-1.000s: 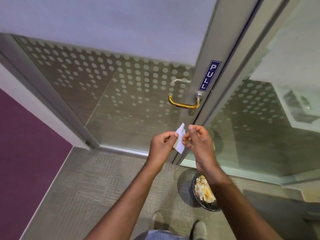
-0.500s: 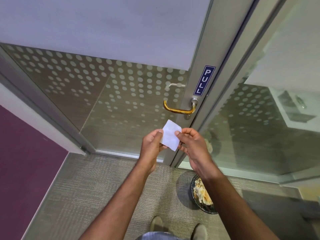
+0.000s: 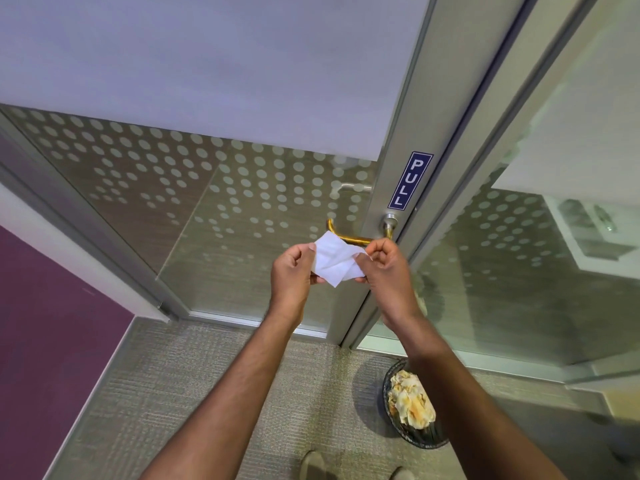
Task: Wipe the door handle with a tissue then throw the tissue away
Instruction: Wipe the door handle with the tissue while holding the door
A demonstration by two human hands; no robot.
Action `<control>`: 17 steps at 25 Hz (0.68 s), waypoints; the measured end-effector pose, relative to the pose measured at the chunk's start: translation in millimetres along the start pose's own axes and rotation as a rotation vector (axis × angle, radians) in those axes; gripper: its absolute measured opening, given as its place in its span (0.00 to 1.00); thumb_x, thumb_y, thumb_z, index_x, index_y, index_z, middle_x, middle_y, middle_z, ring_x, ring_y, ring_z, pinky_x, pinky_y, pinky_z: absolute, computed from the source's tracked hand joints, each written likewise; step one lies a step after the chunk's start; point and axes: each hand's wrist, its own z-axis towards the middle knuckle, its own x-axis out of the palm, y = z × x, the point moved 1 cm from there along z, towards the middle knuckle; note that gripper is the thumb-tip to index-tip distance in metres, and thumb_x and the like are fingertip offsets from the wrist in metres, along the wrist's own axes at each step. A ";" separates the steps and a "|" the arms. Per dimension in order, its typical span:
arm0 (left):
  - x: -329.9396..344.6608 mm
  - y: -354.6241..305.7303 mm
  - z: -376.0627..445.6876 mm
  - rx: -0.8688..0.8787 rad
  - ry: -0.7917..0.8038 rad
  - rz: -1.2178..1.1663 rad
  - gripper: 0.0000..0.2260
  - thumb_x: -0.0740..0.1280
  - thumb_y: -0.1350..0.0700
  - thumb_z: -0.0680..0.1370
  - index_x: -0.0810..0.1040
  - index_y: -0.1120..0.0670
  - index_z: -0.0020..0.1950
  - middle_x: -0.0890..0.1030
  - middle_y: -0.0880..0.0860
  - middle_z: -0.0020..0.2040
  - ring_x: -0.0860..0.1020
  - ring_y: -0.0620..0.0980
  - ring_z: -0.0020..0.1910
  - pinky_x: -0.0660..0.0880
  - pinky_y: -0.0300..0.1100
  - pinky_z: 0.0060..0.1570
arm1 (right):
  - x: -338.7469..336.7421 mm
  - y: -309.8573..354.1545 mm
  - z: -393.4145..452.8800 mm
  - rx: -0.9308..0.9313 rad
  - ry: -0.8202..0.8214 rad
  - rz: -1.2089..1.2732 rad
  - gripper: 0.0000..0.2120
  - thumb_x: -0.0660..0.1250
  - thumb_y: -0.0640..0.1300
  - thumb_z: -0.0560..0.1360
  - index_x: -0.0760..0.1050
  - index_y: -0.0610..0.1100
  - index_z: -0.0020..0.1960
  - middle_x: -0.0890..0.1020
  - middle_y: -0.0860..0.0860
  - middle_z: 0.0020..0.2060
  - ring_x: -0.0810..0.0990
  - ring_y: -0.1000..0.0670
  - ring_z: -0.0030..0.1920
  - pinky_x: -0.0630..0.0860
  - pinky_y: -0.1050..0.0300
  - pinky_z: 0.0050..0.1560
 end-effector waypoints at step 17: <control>22.9 -4.7 86.7 0.183 -0.048 0.425 0.06 0.76 0.57 0.77 0.81 0.52 0.42 0.79 0.44 0.34 0.74 0.37 0.30 0.70 0.33 0.33 | 49.6 -4.1 26.1 -0.578 0.045 -1.338 0.26 0.61 0.39 0.80 0.64 0.41 0.78 0.71 0.43 0.75 0.71 0.45 0.73 0.62 0.45 0.75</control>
